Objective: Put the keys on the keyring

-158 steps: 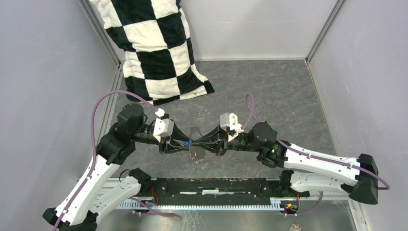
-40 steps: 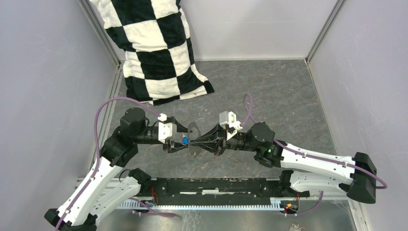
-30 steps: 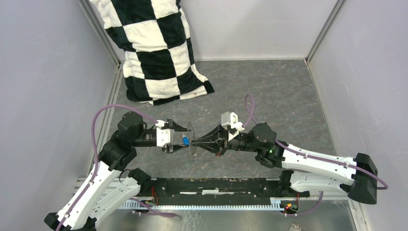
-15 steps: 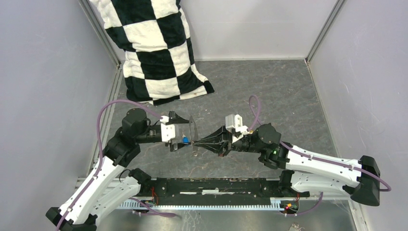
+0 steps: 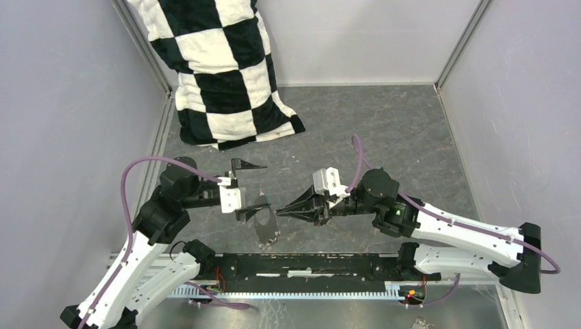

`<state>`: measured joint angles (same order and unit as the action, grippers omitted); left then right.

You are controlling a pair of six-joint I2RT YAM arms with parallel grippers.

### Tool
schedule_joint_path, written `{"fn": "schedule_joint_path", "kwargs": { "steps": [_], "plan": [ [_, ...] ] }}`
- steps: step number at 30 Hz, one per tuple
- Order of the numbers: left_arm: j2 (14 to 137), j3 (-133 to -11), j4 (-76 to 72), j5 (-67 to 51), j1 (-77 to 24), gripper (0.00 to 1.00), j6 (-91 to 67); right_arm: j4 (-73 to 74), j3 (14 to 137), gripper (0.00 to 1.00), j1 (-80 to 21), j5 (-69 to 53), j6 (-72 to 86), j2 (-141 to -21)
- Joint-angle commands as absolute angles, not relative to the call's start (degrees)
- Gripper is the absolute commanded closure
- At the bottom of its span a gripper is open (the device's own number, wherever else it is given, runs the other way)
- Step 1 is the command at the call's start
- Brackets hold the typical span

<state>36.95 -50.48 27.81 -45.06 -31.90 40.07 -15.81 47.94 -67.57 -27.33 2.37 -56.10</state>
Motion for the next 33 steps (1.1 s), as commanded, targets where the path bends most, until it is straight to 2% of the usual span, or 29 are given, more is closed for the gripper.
{"fn": "schedule_joint_path", "kwargs": {
  "steps": [1, 8, 12, 15, 16, 20, 22, 24, 33],
  "plan": [
    [35.88, -53.42, 32.27, -47.94, -31.82, 0.0, 45.6, -12.48, 53.26, 1.0, -67.98, -30.81, -1.36, -56.46],
    [43.82, -60.28, 49.56, -60.22, -31.82, 0.07, 52.56, -11.29, 55.56, 1.0, -68.03, -33.41, -1.22, -58.47],
    [49.7, -65.43, 59.42, -63.18, -31.82, 0.21, 56.85, -9.56, 57.01, 1.0, -68.0, -33.7, -2.08, -59.3],
    [52.36, -67.41, 67.27, -64.53, -31.82, 0.35, 60.72, -8.43, 57.76, 0.99, -68.0, -32.97, -3.0, -59.25],
    [52.93, -67.69, 71.6, -64.43, -31.83, 0.5, 63.29, -7.22, 58.39, 0.99, -68.02, -32.42, -3.87, -59.21],
    [53.24, -68.02, 75.45, -64.82, -31.82, 0.74, 65.87, -5.44, 59.6, 1.0, -68.0, -32.08, -5.0, -59.3],
    [53.35, -68.53, 75.62, -65.1, -31.82, 0.81, 65.72, -4.63, 60.18, 1.0, -67.96, -32.2, -5.36, -59.67],
    [53.6, -69.01, 75.55, -64.93, -31.82, 0.96, 65.36, -3.62, 60.61, 1.0, -68.0, -32.02, -5.9, -59.87],
    [55.92, -71.06, 79.41, -64.42, -31.82, 0.98, 67.15, 9.69, 66.1, 0.99, -68.03, -29.93, -14.62, -61.27]
  ]
}}
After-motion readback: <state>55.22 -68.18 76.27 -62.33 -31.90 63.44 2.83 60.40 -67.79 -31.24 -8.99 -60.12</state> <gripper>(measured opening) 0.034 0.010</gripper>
